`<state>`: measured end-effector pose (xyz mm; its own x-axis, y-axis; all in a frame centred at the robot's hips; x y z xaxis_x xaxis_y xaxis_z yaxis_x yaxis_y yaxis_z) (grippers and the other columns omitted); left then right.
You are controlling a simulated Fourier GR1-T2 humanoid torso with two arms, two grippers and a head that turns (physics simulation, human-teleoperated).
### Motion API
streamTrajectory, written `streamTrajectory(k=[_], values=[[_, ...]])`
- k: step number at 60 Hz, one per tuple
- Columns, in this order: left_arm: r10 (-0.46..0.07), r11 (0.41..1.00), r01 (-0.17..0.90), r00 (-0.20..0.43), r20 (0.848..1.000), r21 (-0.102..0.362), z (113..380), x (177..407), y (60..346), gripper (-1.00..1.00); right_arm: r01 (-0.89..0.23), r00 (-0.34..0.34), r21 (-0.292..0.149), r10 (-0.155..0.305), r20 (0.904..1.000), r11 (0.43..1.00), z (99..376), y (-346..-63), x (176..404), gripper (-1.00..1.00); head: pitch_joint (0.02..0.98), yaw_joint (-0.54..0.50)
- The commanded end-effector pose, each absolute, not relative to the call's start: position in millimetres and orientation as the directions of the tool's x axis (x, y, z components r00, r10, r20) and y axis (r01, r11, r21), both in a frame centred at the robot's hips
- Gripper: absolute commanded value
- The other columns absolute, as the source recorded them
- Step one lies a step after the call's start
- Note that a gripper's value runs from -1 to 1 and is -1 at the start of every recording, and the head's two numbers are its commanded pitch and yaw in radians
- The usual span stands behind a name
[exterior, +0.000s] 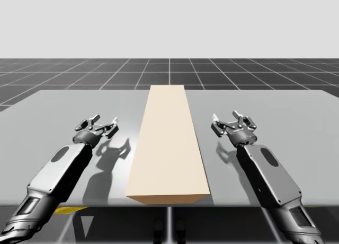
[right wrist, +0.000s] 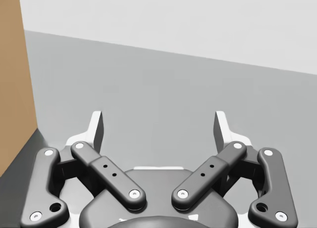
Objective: Retrieve the object from inside the box.
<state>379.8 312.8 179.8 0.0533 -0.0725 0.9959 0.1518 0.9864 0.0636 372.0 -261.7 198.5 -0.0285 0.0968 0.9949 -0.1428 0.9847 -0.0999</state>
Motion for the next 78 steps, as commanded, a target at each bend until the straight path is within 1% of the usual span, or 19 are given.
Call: streamTrajectory(k=[1,5,7,9,11,14,16,17,26,31,35,38,44,46,51,54,58,66,78], values=[[-0.136,0.952,0.287,0.100,0.986,0.103,161,375,294,-1.00,-0.297,0.025,-0.124,0.137,0.9902,0.947,170,-248,372,-1.00,0.056,-0.01],[-0.162,0.921,0.368,0.068,0.984,0.127,162,368,287,-1.00,-0.368,-0.009,-0.133,0.140,0.9901,0.920,168,-243,368,-1.00,0.056,-0.01],[-0.181,0.901,0.409,0.051,0.982,0.145,162,364,282,-1.00,-0.394,-0.033,-0.155,0.155,0.9874,0.906,168,-240,366,-1.00,0.056,-0.01],[-0.204,0.870,0.463,0.030,0.979,0.167,161,358,276,-1.00,-0.440,-0.037,-0.135,0.133,0.9905,0.888,168,-235,362,-1.00,0.056,-0.01],[-0.227,0.838,0.512,0.014,0.974,0.187,159,353,270,-1.00,-0.468,-0.074,-0.168,0.151,0.9858,0.868,168,-230,359,-1.00,0.056,-0.01],[-0.255,0.797,0.564,-0.010,0.967,0.216,158,346,262,-1.00,-0.499,-0.085,-0.162,0.138,0.9868,0.851,168,-225,354,-1.00,0.057,-0.01],[-0.266,0.771,0.596,-0.020,0.964,0.225,157,342,257,-1.00,-0.508,-0.122,-0.182,0.139,0.9828,0.842,167,-223,353,-1.00,0.057,-0.01],[-0.281,0.747,0.620,-0.034,0.959,0.241,156,337,253,-1.00,-0.521,-0.115,-0.176,0.135,0.9841,0.835,168,-222,351,-1.00,0.057,-0.01],[-0.315,0.639,0.718,-0.083,0.945,0.276,154,316,224,-1.00,-0.535,-0.129,-0.177,0.127,0.9835,0.826,167,-221,348,-1.00,0.057,-0.02],[-0.308,0.596,0.761,-0.079,0.948,0.257,152,307,208,-1.00,-0.517,-0.140,-0.170,0.113,0.9837,0.839,167,-221,347,-1.00,0.056,-0.03],[-0.307,0.558,0.793,-0.078,0.949,0.245,153,299,196,-1.00,-0.503,-0.149,-0.177,0.116,0.9819,0.846,166,-221,347,-1.00,0.054,-0.03],[-0.293,0.529,0.821,-0.063,0.954,0.216,155,295,189,-1.00,-0.483,-0.164,-0.192,0.127,0.9782,0.854,165,-220,346,-1.00,0.055,-0.03],[-0.302,0.510,0.835,-0.053,0.952,0.209,156,295,179,-1.00,-0.475,-0.166,-0.190,0.124,0.9782,0.859,165,-219,345,-1.00,0.056,-0.02],[-0.314,0.503,0.838,-0.052,0.948,0.213,155,298,175,-1.00,-0.475,-0.168,-0.191,0.124,0.9779,0.859,165,-219,345,-1.00,0.057,-0.02],[-0.298,0.514,0.838,-0.025,0.954,0.183,151,311,172,-1.00,-0.471,-0.169,-0.189,0.122,0.9780,0.862,165,-219,344,-1.00,0.057,-0.02],[-0.272,0.519,0.844,0.011,0.962,0.137,147,322,169,-1.00,-0.467,-0.170,-0.187,0.120,0.9781,0.864,165,-219,344,-1.00,0.058,-0.02],[-0.286,0.512,0.845,-0.002,0.958,0.155,144,331,165,-1.00,-0.465,-0.175,-0.190,0.121,0.9772,0.864,165,-219,344,-1.00,0.060,-0.02],[-0.286,0.495,0.858,0.011,0.958,0.138,142,344,147,-1.00,-0.455,-0.182,-0.194,0.123,0.9755,0.869,165,-219,345,-1.00,0.062,-0.02],[-0.246,0.495,0.867,0.082,0.966,0.053,129,365,122,-1.00,-0.439,-0.197,-0.198,0.122,0.9729,0.876,168,-221,343,-1.00,0.071,-0.04]])
